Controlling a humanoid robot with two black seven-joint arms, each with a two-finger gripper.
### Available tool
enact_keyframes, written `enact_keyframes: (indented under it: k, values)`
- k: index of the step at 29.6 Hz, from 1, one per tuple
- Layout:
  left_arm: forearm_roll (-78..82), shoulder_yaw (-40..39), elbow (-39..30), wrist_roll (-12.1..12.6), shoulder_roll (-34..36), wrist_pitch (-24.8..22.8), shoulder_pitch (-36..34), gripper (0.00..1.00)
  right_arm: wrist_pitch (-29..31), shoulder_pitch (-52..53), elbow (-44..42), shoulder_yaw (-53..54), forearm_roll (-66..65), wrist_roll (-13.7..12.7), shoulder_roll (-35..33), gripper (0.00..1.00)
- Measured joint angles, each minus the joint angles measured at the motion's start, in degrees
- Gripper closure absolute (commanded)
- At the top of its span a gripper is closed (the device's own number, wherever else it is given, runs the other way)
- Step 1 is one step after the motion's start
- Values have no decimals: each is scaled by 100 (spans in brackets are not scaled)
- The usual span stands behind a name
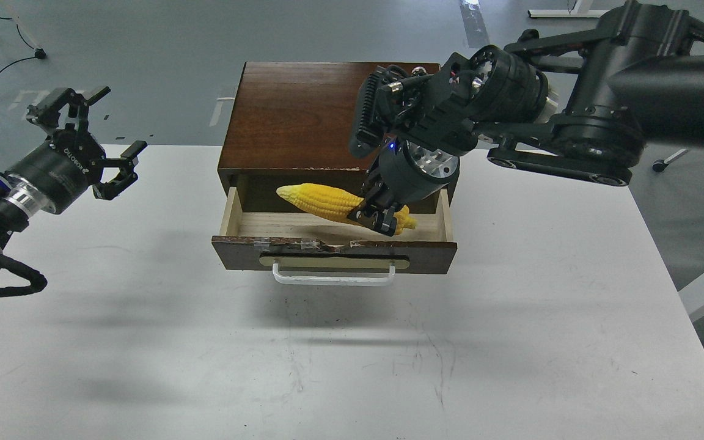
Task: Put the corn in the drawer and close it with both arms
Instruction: 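Carry the corn over the open drawer and lower it inside, then open the right gripper to release the corn and withdraw upward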
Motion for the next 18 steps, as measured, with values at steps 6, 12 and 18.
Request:
enact_keyframes:
  k: [6,12,18]
  values:
    - [0,-2,0,-2,5,0,1,2,0,0,-1,31,27,0,-11,6]
    - [8,-10,0,-11,36,0,0,2,-15,48,0,290,289,0,-122,2]
    - [8,-10,1,-30,74,0,-1,2,-3,226,14,753,1675,0,-762,0]
